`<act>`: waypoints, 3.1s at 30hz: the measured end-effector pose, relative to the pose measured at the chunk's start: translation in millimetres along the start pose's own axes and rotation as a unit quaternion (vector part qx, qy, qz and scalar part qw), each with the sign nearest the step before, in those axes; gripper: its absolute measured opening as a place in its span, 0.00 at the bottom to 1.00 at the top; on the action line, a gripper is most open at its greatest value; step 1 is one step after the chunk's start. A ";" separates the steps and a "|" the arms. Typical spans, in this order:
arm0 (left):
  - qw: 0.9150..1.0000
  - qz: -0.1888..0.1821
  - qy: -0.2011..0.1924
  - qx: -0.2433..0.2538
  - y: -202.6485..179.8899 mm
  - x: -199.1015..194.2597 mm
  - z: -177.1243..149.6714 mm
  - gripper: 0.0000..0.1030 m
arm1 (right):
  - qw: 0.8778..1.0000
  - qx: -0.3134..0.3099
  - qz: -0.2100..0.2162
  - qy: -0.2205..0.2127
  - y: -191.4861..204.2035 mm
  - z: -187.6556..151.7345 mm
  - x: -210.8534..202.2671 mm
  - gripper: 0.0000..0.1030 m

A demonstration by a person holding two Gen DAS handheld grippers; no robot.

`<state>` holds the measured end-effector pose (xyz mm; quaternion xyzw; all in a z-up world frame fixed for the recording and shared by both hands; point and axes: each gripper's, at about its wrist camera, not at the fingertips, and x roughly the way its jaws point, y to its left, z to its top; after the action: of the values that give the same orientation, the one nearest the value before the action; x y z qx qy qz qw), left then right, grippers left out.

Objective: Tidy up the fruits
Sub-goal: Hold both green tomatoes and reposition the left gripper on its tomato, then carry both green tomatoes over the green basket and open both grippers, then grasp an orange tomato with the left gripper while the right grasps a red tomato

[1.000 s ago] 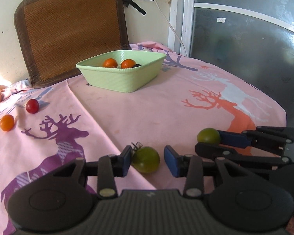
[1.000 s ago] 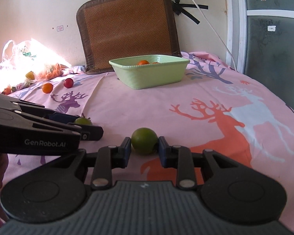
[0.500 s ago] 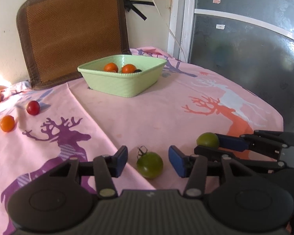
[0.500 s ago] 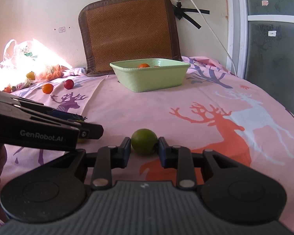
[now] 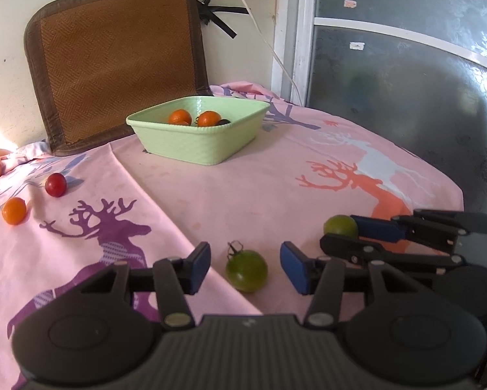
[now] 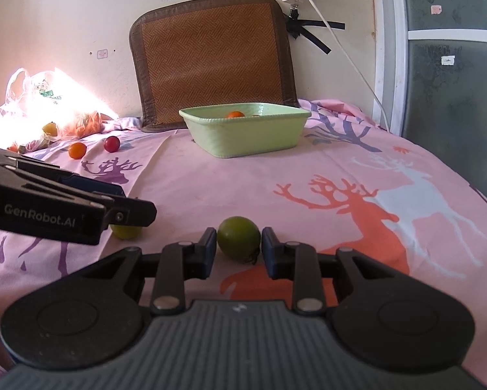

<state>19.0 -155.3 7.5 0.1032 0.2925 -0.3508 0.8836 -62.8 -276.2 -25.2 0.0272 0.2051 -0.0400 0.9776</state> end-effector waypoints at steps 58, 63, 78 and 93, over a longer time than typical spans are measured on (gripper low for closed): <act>0.993 0.089 0.037 -0.065 80.1 159.5 148.7 0.29 | 0.999 -0.017 0.029 -0.038 -33.0 113.7 154.7 0.31; 0.993 0.099 0.027 -0.057 75.7 154.5 149.3 0.36 | 0.998 -0.009 0.030 -0.053 -35.9 111.9 150.2 0.46; 0.993 0.102 -0.001 -0.065 71.4 107.6 139.9 0.39 | 0.996 -0.002 0.029 -0.082 -34.6 108.6 125.1 0.47; 0.971 0.184 -0.010 -0.155 197.2 -11.6 29.4 0.45 | 0.984 0.000 0.180 -0.006 41.4 112.2 111.7 0.46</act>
<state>159.4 -15.8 33.6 0.0129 0.3103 -0.1340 0.9411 87.6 -250.3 33.9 0.0638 0.1907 0.1364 0.9700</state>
